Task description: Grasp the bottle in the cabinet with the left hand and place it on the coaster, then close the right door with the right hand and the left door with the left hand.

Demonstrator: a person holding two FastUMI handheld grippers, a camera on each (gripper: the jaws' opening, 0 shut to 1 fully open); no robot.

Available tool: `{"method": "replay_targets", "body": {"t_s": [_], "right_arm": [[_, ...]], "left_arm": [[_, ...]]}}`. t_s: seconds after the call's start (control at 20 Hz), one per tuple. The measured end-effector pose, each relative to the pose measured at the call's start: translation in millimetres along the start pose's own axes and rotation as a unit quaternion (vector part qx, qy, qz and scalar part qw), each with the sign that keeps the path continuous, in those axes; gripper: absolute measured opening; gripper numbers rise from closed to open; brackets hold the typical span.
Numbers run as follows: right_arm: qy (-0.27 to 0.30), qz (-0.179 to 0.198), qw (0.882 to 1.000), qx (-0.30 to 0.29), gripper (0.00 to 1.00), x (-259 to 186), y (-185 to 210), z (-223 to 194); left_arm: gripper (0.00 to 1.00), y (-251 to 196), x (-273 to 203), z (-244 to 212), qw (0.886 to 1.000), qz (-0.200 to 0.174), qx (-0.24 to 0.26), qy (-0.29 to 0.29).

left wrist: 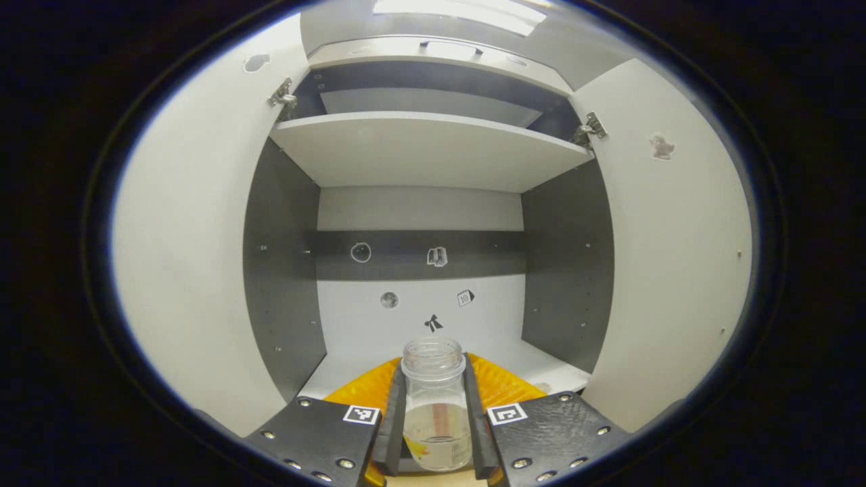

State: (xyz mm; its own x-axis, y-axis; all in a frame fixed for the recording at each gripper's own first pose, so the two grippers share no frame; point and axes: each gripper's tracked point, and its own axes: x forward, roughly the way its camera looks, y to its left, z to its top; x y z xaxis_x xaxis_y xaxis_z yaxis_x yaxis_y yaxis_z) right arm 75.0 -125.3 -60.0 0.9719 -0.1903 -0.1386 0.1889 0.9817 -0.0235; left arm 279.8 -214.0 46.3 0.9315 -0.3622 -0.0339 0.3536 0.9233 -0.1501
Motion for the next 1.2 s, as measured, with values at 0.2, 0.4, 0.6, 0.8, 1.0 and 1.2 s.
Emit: {"method": "replay_targets", "body": {"t_s": [0.2,0.4,0.6,0.8,1.0,1.2], "right_arm": [[0.002,0.015,1.0,0.0,0.96,0,0,0],[0.006,0.027,1.0,0.002,0.96,-2,2,-3],[0.015,0.041,0.999,-0.001,0.92,0,3,-6],[0.015,0.056,0.998,-0.009,0.96,0,4,-7],[0.018,0.067,0.998,-0.012,0.96,-1,6,-9],[0.023,0.075,0.997,-0.018,0.96,-6,9,-14]], "left_arm": [[0.43,-6,-26,-14,1.0,0.002,0.001,0.008],[0.43,-14,-50,-33,1.0,-0.001,0.0,0.014],[0.43,-20,-70,-51,1.0,-0.007,0.0,0.015],[0.42,-26,-86,-73,1.0,-0.011,-0.002,0.024],[0.42,-30,-98,-98,1.0,-0.015,0.002,0.027],[0.42,-35,-108,-127,0.999,-0.022,-0.005,0.031]]}}
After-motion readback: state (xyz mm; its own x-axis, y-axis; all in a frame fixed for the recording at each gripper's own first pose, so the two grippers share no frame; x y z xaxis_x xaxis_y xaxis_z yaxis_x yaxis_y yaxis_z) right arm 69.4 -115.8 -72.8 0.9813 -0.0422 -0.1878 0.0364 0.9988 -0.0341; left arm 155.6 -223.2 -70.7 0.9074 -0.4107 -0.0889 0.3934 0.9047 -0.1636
